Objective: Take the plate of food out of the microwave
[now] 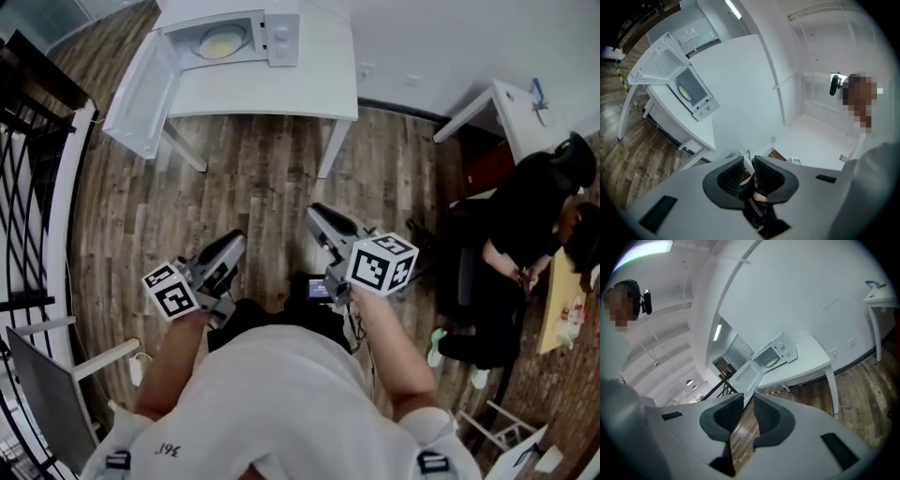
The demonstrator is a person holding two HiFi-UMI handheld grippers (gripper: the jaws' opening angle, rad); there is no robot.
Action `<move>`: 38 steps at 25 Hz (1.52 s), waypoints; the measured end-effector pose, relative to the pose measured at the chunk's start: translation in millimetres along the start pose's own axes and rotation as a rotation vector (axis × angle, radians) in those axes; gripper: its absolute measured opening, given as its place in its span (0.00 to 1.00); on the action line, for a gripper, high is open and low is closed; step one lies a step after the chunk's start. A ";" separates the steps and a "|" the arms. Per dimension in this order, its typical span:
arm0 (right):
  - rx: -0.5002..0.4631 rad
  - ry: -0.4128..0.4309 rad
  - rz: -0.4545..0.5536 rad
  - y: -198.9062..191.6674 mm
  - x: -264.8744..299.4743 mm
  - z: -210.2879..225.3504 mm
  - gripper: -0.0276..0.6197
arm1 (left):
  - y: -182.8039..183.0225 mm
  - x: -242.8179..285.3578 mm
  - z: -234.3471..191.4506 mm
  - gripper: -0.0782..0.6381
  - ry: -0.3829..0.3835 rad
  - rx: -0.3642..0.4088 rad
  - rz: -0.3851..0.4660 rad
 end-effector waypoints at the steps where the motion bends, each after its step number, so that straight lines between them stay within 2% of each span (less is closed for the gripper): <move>1: 0.000 0.008 -0.010 5.3 4.3 4.8 0.15 | 1.6 5.8 -1.5 0.22 0.009 -0.003 0.008; 6: 0.002 0.040 -0.050 25.3 41.8 24.9 0.15 | 22.3 23.9 -25.1 0.21 0.063 -0.020 0.039; 12: 0.004 0.041 -0.059 49.8 104.0 45.7 0.15 | 65.0 43.3 -83.0 0.21 0.116 -0.048 0.072; 16: 0.014 0.009 -0.051 76.5 148.3 60.9 0.15 | 109.7 61.9 -122.7 0.21 0.115 -0.063 0.071; 22: 0.024 -0.031 -0.029 114.9 211.6 75.0 0.15 | 182.7 85.0 -172.0 0.18 0.106 -0.022 0.047; 27: 0.035 -0.054 -0.020 139.0 260.1 82.8 0.15 | 227.2 96.2 -210.4 0.15 0.101 -0.041 0.045; 34: 0.042 -0.045 -0.069 165.7 312.7 99.1 0.15 | 255.1 108.1 -245.9 0.13 0.159 -0.080 0.070; 38: 0.043 -0.002 -0.137 184.2 349.3 116.0 0.15 | 271.4 120.1 -264.9 0.13 0.219 -0.083 0.109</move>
Point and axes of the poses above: the fingertips, and each gripper's own axes: x forward along the fingers, z to its right, y out of its top, the point moved 9 cm from there along -x, backward along the fingers
